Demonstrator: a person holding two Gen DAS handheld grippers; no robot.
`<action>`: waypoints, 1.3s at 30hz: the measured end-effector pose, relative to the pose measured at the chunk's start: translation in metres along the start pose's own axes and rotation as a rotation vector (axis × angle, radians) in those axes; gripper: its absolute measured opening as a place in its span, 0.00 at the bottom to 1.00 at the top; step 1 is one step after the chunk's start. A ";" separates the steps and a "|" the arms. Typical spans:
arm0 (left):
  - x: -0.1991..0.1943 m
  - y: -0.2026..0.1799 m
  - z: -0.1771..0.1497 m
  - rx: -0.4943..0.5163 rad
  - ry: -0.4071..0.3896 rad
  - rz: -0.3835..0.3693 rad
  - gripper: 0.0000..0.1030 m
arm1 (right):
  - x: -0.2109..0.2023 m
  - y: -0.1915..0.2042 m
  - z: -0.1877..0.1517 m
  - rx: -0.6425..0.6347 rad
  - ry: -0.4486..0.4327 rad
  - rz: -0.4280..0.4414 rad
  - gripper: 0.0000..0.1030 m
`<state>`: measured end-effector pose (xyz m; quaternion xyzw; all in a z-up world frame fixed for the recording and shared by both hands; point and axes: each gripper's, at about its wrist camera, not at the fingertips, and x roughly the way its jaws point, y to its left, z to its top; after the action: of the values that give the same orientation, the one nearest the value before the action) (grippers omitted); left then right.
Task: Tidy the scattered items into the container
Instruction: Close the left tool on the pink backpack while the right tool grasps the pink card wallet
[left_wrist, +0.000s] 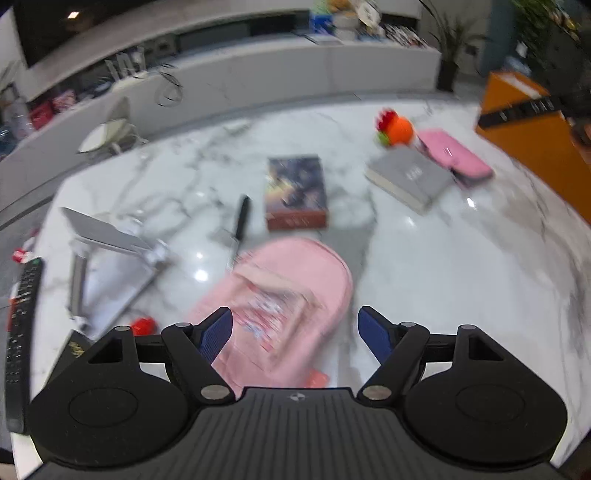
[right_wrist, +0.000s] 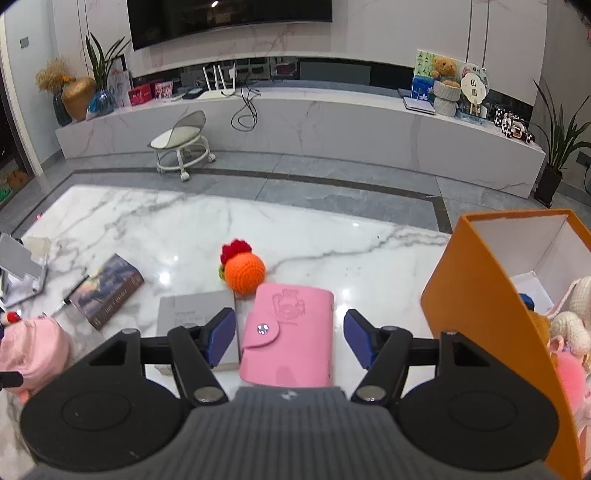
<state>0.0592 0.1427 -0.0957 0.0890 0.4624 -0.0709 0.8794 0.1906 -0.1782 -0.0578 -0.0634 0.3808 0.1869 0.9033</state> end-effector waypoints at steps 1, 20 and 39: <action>0.004 -0.003 -0.002 0.025 0.013 -0.001 0.86 | 0.003 -0.001 -0.001 0.000 0.006 -0.002 0.66; 0.016 -0.004 -0.001 0.023 0.046 0.024 0.62 | 0.055 0.002 -0.024 0.022 0.085 0.004 0.76; 0.018 -0.002 -0.002 0.010 0.044 0.006 0.62 | 0.080 0.001 -0.022 0.166 0.058 -0.037 0.91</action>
<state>0.0674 0.1408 -0.1114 0.0964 0.4810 -0.0689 0.8687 0.2264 -0.1596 -0.1302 -0.0006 0.4197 0.1362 0.8974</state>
